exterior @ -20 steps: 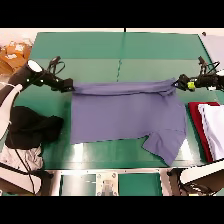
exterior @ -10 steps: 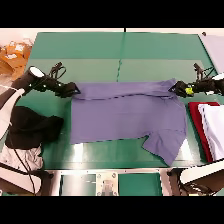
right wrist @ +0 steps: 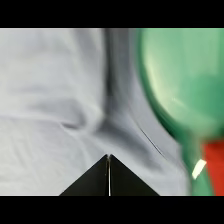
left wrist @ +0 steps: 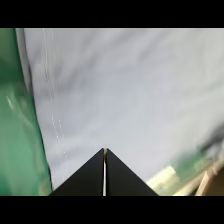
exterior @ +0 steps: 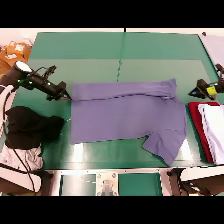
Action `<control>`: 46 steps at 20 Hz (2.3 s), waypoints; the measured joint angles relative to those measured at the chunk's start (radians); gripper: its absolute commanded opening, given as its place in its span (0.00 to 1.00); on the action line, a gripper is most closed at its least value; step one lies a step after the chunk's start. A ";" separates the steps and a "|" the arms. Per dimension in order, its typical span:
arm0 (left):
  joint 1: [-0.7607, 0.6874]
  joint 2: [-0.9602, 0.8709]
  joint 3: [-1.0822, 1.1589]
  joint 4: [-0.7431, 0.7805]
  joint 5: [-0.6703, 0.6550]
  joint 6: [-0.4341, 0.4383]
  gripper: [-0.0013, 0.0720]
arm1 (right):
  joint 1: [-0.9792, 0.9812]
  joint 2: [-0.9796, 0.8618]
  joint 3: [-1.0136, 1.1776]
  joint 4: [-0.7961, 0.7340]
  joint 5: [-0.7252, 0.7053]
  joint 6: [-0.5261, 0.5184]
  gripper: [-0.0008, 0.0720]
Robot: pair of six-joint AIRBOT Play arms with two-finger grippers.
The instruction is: Fold the shirts.
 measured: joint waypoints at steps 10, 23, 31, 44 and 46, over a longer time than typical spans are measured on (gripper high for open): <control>-0.208 0.638 -0.658 0.080 0.194 -0.162 0.05 | -0.035 0.576 -0.509 -0.243 -0.064 0.205 0.03; -0.629 0.923 -1.145 0.106 0.761 -0.777 0.77 | -0.033 0.682 -0.706 -0.092 -0.307 0.248 0.03; -0.659 0.854 -1.170 0.326 1.029 -1.066 0.11 | -0.001 0.623 -0.709 -0.065 -0.398 0.249 0.03; -0.444 0.826 -1.122 0.335 0.932 -0.789 0.05 | 0.002 0.613 -0.709 -0.216 -0.239 0.245 0.14; -0.403 0.824 -1.112 0.321 0.923 -0.701 0.05 | 0.002 0.620 -0.713 -0.243 -0.164 0.263 0.36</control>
